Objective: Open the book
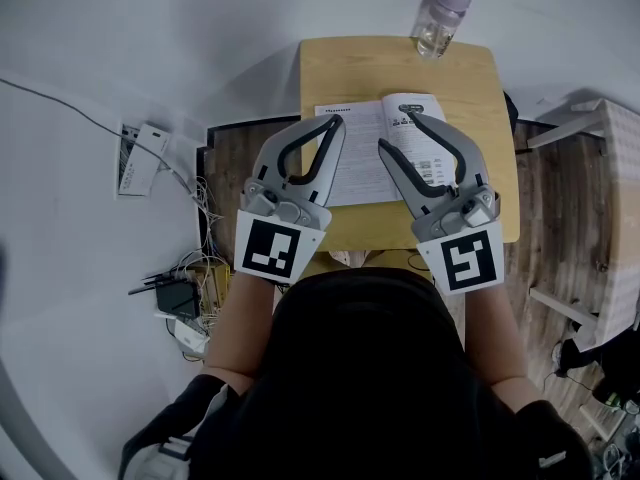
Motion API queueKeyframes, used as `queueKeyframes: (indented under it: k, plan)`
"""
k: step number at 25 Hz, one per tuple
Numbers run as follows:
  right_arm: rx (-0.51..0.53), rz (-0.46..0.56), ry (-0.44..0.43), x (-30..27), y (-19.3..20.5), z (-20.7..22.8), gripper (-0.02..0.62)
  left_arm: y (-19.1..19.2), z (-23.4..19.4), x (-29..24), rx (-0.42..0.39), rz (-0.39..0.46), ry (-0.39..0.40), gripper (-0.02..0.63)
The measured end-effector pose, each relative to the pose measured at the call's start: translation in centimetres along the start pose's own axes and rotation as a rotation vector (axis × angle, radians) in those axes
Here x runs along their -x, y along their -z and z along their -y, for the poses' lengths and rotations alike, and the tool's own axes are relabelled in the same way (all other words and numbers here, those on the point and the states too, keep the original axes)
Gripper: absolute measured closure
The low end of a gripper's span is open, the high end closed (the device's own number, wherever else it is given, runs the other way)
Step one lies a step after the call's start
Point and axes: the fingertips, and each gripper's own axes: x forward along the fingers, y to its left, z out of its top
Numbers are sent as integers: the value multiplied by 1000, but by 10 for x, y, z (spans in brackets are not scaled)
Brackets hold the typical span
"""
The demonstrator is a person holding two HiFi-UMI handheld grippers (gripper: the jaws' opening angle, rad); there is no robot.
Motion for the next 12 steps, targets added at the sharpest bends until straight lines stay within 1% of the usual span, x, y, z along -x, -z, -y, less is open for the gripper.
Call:
queueKeyframes:
  k: [6, 12]
  plan:
    - [7, 23, -21, -6, -7, -9, 411, -5, -2, 5, -14, 6, 3, 595]
    - [-18, 8, -41, -10, -4, -12, 412, -4, 1, 7, -14, 5, 18, 595]
